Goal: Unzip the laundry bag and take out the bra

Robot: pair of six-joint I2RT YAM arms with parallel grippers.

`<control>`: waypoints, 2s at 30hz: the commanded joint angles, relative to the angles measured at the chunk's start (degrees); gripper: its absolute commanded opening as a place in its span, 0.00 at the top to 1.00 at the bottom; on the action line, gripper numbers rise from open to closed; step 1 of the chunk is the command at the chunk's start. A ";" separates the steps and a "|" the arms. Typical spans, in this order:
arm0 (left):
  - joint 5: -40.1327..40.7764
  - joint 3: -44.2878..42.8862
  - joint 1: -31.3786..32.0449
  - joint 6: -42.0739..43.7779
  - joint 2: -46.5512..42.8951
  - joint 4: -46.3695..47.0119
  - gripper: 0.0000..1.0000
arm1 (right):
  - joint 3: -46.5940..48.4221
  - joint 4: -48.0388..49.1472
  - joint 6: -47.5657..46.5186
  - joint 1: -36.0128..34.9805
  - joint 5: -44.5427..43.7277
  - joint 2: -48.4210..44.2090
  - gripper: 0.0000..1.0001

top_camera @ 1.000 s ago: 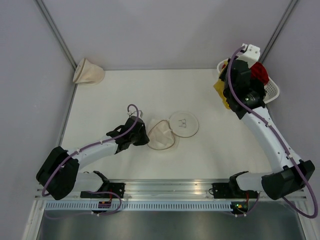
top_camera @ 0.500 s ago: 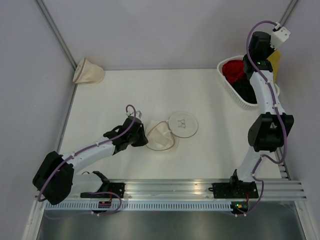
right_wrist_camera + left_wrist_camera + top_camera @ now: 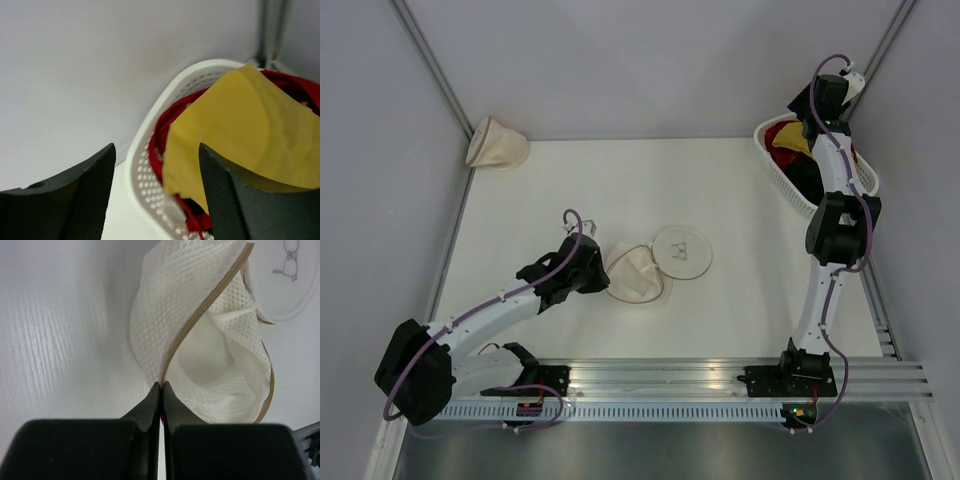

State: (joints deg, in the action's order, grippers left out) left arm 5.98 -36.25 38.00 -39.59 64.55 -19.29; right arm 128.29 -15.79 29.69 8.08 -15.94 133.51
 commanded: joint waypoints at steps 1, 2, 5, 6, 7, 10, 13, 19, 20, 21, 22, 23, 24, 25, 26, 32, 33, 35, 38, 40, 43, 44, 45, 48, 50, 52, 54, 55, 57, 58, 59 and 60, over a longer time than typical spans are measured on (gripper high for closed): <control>1.32 -1.81 0.06 -1.19 -0.40 -0.66 0.98 | -6.98 13.31 2.12 0.62 19.16 -11.32 0.27; 1.23 -1.98 0.06 -1.10 -0.22 -0.75 0.98 | -8.83 16.46 2.82 0.63 22.76 -13.69 0.23; 1.32 -1.63 0.06 -1.19 -0.31 -0.40 0.98 | -15.07 19.13 5.46 0.19 28.84 -22.57 0.19; 1.40 -1.54 0.06 -1.19 -0.39 -0.31 0.98 | -18.04 18.26 5.81 -0.16 29.21 -26.68 0.19; 1.40 -1.46 0.06 -1.27 -0.31 0.12 0.98 | -19.99 17.21 5.29 -0.60 29.04 -28.81 0.19; 1.32 -0.84 -0.03 -1.45 -0.48 1.36 0.98 | -29.38 11.06 1.17 -5.60 22.83 -37.34 0.19; 1.05 -0.75 -0.12 -1.45 -0.83 2.24 0.98 | -41.85 6.04 -2.63 -14.30 14.82 -45.07 0.20; 0.79 -1.02 -0.47 -1.89 -2.06 4.78 0.98 | -70.96 10.52 2.47 -21.43 18.40 -58.71 0.21; 0.79 -1.36 -0.47 -1.89 -2.15 4.79 0.98 | -73.68 10.52 3.08 -22.22 18.75 -59.94 0.21; 0.79 -1.37 -0.47 -1.98 -2.24 5.22 0.98 | -78.84 10.69 3.96 -22.49 19.11 -62.30 0.21; 0.70 -1.45 -0.47 -2.07 -2.24 5.40 0.98 | -81.24 11.48 4.06 -22.66 19.80 -63.45 0.21; 0.53 -1.46 -0.47 -2.15 -2.33 5.58 0.98 | -83.27 12.09 4.41 -22.93 20.94 -64.16 0.21; 0.44 -1.37 -0.47 -2.33 -2.33 5.93 0.98 | -86.42 12.36 4.50 -22.93 22.09 -64.60 0.21; 0.26 -1.28 -0.47 -2.42 -2.33 6.10 0.98 | -87.50 12.45 4.67 -22.93 23.40 -64.26 0.21; 0.26 -1.02 -0.47 -2.77 -2.41 6.28 0.98 | -88.47 12.63 5.19 -22.93 26.63 -63.21 0.21; 0.09 -0.14 -0.47 -3.82 -3.03 6.98 0.98 | -98.57 23.52 11.79 -23.46 34.22 -59.87 0.27; 0.00 0.04 -0.47 -3.91 -3.38 6.90 0.98 | -99.89 24.22 11.97 -23.54 34.14 -59.43 0.28; 0.09 0.21 -0.47 -4.00 -3.65 6.90 0.98 | -100.95 25.89 12.32 -23.63 33.79 -57.68 0.31; 0.00 0.13 -0.47 -4.09 -3.65 6.98 0.98 | -102.36 29.40 13.10 -23.81 33.44 -53.82 0.37; 0.00 0.04 -0.47 -4.17 -3.47 6.98 0.98 | -102.98 31.86 13.55 -24.42 32.56 -51.87 0.39; -0.09 0.13 -0.47 -4.35 -3.30 7.25 0.98 | -102.89 33.54 13.90 -25.65 29.05 -49.23 0.43; -0.18 0.21 -0.47 -4.44 -3.21 7.42 0.98 | -102.54 33.81 13.90 -26.00 28.34 -48.18 0.44; -0.35 0.21 -0.47 -4.44 -3.03 7.51 0.98 | -102.36 34.07 14.16 -26.18 27.73 -47.48 0.46; -0.44 0.30 -0.47 -4.53 -2.77 7.86 0.98 | -100.96 34.95 14.34 -27.23 25.44 -45.01 0.58; -0.44 0.30 -0.47 -4.53 -2.59 8.04 0.98 | -99.99 33.99 14.25 -28.55 23.08 -44.05 0.71; -0.35 0.48 -0.47 -4.61 -2.59 8.21 0.98 | -98.94 32.76 13.73 -29.86 22.01 -44.30 0.85; -0.27 0.57 -0.47 -4.53 -2.50 8.21 0.98 | -97.53 30.48 12.76 -30.66 19.47 -46.32 0.95; 0.17 0.65 -0.47 -4.53 -2.59 8.21 0.98 | -97.09 28.03 11.45 -31.53 18.68 -47.46 0.99; 0.52 0.83 -0.56 -4.53 -2.68 8.30 0.98 | -95.51 25.21 9.87 -32.42 16.30 -52.20 1.00; 0.70 1.00 -0.56 -4.61 -2.42 8.74 0.98 | -94.90 22.41 8.99 -33.73 14.47 -55.78 0.99; 0.79 1.09 -0.56 -4.62 -2.42 8.83 0.98 | -93.06 20.73 6.80 -34.52 12.88 -57.56 0.99; 0.88 1.09 -0.64 -4.70 -2.33 9.09 0.98 | -92.00 19.23 5.65 -35.40 10.95 -59.05 0.99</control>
State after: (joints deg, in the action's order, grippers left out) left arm 5.91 -35.68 37.67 -42.63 61.93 -12.86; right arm 31.00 8.60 40.47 -25.17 2.24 80.95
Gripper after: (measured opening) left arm 0.025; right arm 0.007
